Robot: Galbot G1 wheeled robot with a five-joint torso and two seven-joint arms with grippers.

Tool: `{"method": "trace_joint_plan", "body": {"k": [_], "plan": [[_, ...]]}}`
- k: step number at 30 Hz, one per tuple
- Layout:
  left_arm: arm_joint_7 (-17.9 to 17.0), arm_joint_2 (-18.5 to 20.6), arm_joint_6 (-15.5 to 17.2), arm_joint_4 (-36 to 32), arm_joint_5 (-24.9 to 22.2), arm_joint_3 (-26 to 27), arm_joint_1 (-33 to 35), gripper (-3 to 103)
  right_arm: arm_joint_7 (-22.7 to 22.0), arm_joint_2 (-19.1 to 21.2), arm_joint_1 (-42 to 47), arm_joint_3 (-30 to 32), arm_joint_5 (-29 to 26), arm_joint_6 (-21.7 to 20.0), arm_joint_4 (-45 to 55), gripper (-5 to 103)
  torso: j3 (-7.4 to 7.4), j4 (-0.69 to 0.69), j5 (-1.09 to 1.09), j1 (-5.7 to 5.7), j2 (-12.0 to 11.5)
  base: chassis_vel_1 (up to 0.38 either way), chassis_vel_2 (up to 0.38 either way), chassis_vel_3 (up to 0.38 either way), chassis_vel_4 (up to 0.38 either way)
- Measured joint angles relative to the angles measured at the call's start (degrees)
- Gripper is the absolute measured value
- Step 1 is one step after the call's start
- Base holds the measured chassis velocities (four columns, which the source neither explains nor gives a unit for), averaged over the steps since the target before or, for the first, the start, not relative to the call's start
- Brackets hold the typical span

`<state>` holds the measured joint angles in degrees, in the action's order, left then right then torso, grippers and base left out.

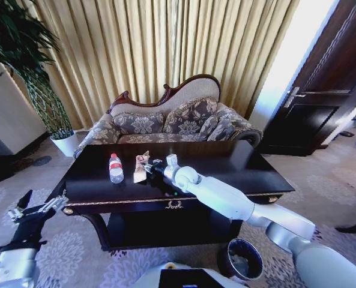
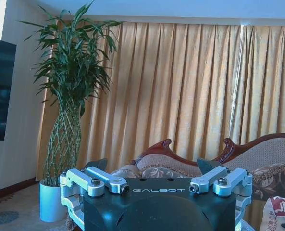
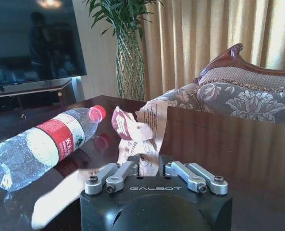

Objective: Move to the front of the table and place the trash on the table into the trash bin.

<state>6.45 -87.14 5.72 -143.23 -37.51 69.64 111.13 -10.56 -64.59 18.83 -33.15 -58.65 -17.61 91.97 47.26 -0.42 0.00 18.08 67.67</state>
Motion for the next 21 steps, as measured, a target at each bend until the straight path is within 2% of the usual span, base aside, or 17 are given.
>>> {"method": "trace_joint_plan", "body": {"k": [1,4,6,7,15,19,21], "plan": [[0.00,0.00,0.00,0.00,0.00,0.00,0.00,100,0.00,0.00,0.00,0.00,0.00,0.00,0.00,22,0.00,0.00,0.00,0.00,0.00,0.000,0.000,0.000,0.000],[0.00,0.04,-0.12,0.00,0.00,-0.17,0.05,100,-0.16,0.45,0.84,0.51,0.39,0.01,0.55,6,0.00,0.00,0.00,0.00,0.00,0.000,0.000,0.000,0.000],[0.01,0.04,-0.13,0.00,0.00,-0.21,0.05,100,-0.20,0.53,1.00,0.56,0.44,0.01,0.65,6,0.00,0.00,0.00,0.00,0.00,0.000,0.000,0.000,0.000],[0.03,0.04,-0.15,0.00,0.00,-0.26,0.06,100,-0.23,0.62,1.13,0.61,0.49,0.01,0.76,2,0.00,0.00,0.00,0.00,0.00,0.000,0.000,0.000,0.000],[0.58,-0.30,-0.53,0.00,0.23,-0.54,0.05,100,-0.78,1.62,1.71,1.22,0.62,0.04,2.02,0,0.00,0.00,0.00,0.00,0.00,0.000,0.000,0.000,0.000],[0.64,-0.35,-0.66,0.00,0.31,-0.56,0.08,100,-2.63,2.25,2.15,2.35,0.49,0.05,3.28,0,0.00,0.00,0.00,0.00,0.00,0.000,0.000,0.000,0.000],[0.56,-0.32,-0.67,0.00,0.32,-0.56,0.06,100,-5.75,3.15,2.64,3.80,0.57,-0.11,4.78,0,0.00,0.00,0.00,0.00,0.00,0.000,0.000,0.000,0.000]]}}
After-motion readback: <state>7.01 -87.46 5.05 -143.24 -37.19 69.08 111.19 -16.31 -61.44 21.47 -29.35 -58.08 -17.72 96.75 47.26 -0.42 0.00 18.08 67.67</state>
